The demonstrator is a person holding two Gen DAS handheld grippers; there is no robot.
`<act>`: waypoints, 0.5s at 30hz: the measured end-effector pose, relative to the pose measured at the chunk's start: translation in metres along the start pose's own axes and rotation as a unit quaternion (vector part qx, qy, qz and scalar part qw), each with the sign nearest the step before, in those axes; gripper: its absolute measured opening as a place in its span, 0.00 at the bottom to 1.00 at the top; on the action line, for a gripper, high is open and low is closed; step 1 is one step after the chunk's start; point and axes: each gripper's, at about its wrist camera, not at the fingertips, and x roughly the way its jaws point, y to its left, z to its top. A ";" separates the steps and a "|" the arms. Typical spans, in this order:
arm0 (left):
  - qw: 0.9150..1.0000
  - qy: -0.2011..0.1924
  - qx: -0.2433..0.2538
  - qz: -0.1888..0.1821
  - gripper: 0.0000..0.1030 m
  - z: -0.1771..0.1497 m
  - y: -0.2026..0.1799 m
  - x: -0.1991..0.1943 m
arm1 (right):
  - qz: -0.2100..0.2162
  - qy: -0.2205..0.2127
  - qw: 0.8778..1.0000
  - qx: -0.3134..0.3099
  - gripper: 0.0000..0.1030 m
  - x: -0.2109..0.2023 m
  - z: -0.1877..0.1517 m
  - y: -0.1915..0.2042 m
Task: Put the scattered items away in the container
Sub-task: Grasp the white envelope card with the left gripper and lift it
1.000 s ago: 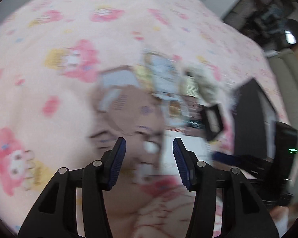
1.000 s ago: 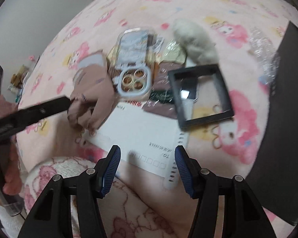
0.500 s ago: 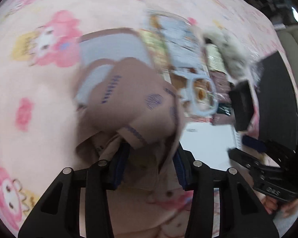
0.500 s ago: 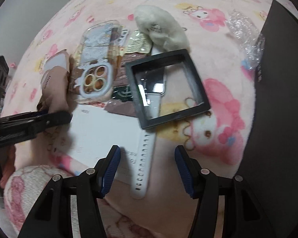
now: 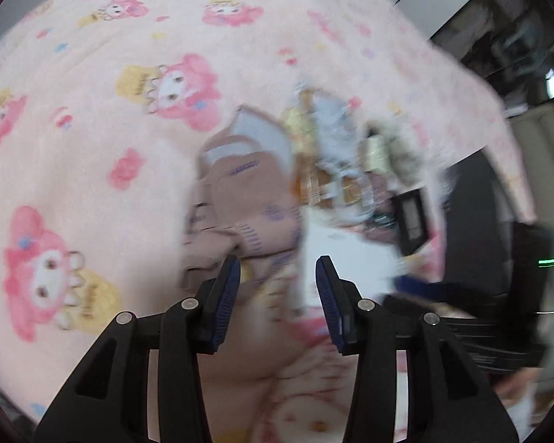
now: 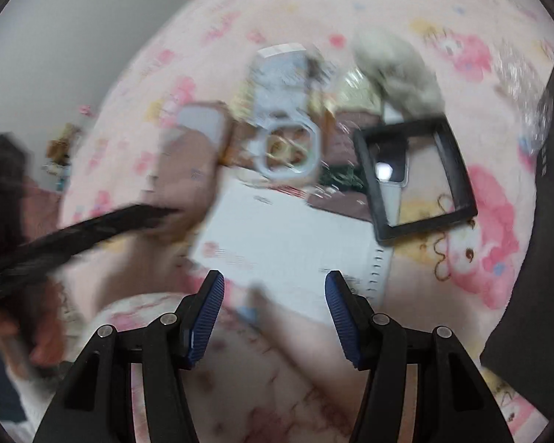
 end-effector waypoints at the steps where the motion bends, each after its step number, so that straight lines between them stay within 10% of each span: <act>1: 0.999 0.020 0.007 -0.034 0.45 0.003 -0.004 0.010 | -0.009 0.002 1.000 0.007 0.52 0.004 -0.004 0.004; 8: 0.992 0.111 0.038 -0.037 0.44 0.007 -0.010 0.069 | -0.045 -0.004 0.998 0.048 0.52 -0.002 -0.006 -0.024; 15: 0.991 0.118 0.040 -0.040 0.43 0.018 -0.003 0.083 | -0.045 0.004 0.997 0.065 0.56 0.009 -0.005 -0.031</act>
